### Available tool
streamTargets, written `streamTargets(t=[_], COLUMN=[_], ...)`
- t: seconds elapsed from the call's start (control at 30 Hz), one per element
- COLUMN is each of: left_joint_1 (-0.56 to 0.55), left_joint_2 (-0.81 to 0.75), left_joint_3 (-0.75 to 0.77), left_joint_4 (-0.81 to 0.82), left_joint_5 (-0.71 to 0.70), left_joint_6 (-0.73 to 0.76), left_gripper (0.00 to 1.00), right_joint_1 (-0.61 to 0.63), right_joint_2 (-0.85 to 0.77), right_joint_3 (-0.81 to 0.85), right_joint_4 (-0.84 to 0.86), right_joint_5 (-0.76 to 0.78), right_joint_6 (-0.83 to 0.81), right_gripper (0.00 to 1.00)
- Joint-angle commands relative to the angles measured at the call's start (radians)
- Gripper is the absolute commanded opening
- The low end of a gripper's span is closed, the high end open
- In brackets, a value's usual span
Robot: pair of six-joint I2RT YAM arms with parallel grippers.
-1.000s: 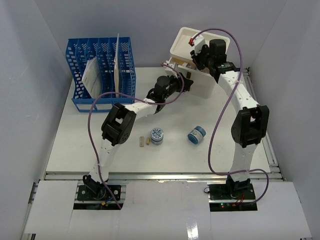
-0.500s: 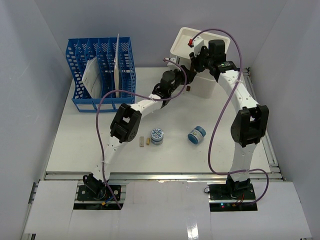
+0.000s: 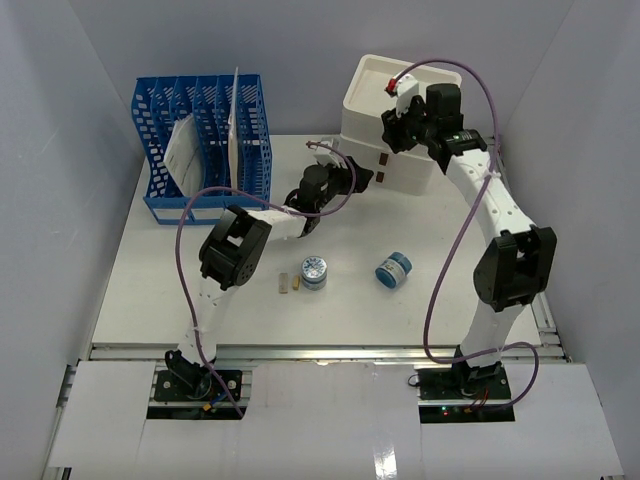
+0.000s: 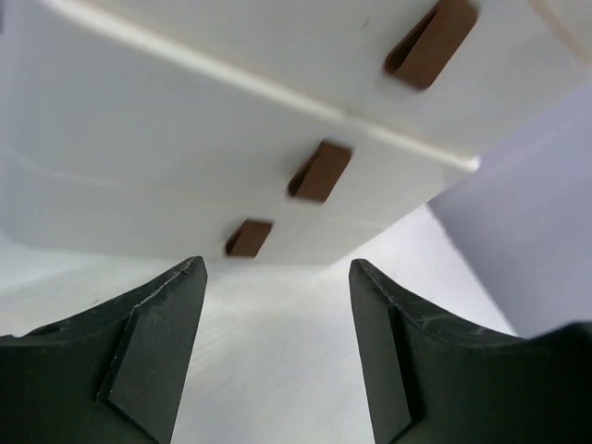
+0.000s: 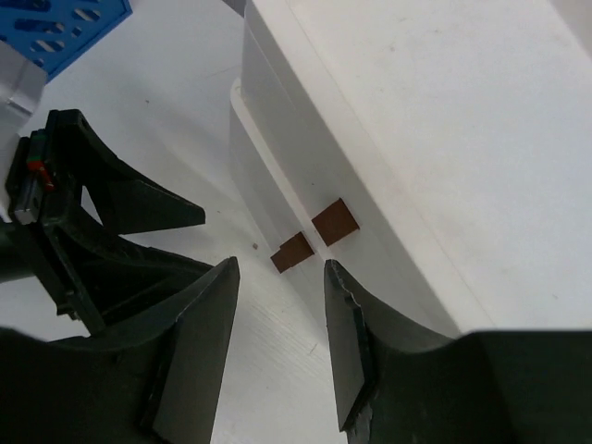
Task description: Organize the desk
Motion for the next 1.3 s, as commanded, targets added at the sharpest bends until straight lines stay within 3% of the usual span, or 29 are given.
streamTargets(t=[0.0, 0.1, 0.17, 0.3, 0.63, 0.87, 1.03, 1.27], left_joint_1=[0.005, 0.006, 0.007, 0.002, -0.051, -0.077, -0.084, -0.087], left_joint_2=[-0.128, -0.084, -0.039, 0.043, 0.219, 0.278, 0.27, 0.225], left_joint_3=[-0.069, -0.012, 0.05, 0.163, 0.441, 0.555, 0.555, 0.515], left_joint_4=[0.039, -0.018, -0.047, -0.07, -0.173, -0.227, -0.22, -0.201], left_joint_5=[0.069, 0.092, 0.101, 0.094, -0.083, -0.165, -0.178, -0.204], left_joint_6=[0.088, 0.111, 0.115, 0.11, 0.201, 0.224, 0.218, 0.228], left_gripper=[0.76, 0.76, 0.76, 0.75, 0.7, 0.52, 0.3, 0.28], right_joint_1=[0.001, 0.0, 0.0, -0.008, -0.036, -0.061, -0.073, -0.081], right_joint_2=[-0.206, -0.295, -0.366, -0.479, -0.676, -0.728, -0.743, -0.754], right_joint_3=[-0.105, -0.205, -0.286, -0.415, -0.657, -0.72, -0.76, -0.795], right_joint_4=[0.113, 0.134, 0.145, 0.159, 0.209, 0.22, 0.223, 0.221], right_joint_5=[-0.027, -0.043, -0.054, -0.129, -0.197, -0.21, -0.217, -0.217], right_joint_6=[0.06, 0.061, 0.057, 0.057, 0.074, 0.086, 0.089, 0.094], right_gripper=[0.56, 0.68, 0.71, 0.73, 0.73, 0.73, 0.73, 0.72])
